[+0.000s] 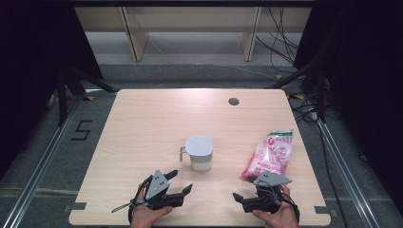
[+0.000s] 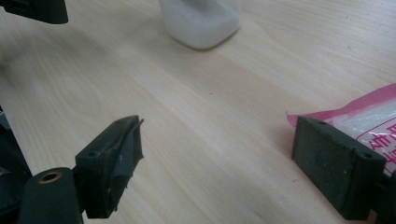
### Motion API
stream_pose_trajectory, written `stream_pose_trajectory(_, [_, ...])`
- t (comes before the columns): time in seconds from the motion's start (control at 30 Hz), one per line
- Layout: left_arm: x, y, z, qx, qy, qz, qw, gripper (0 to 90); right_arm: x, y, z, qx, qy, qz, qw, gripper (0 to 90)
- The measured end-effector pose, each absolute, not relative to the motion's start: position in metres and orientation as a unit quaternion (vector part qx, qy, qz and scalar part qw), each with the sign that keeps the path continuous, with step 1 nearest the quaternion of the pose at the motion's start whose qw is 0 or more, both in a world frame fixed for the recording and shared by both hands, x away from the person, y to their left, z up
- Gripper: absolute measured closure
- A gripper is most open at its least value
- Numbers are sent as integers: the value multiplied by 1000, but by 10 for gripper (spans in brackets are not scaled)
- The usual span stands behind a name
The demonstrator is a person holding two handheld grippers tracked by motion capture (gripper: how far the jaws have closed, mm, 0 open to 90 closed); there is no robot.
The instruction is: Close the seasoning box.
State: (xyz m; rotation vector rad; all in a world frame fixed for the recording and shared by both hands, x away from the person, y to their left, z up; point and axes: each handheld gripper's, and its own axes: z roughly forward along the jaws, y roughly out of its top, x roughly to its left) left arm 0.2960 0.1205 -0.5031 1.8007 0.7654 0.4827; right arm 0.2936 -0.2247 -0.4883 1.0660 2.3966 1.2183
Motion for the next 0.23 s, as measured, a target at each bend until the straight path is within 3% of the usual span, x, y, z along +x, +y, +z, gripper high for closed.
stream_pose_trajectory(0.23, [295,122,-503,751,337,199,531,278,295,-225,-488,356,824,422,128,170])
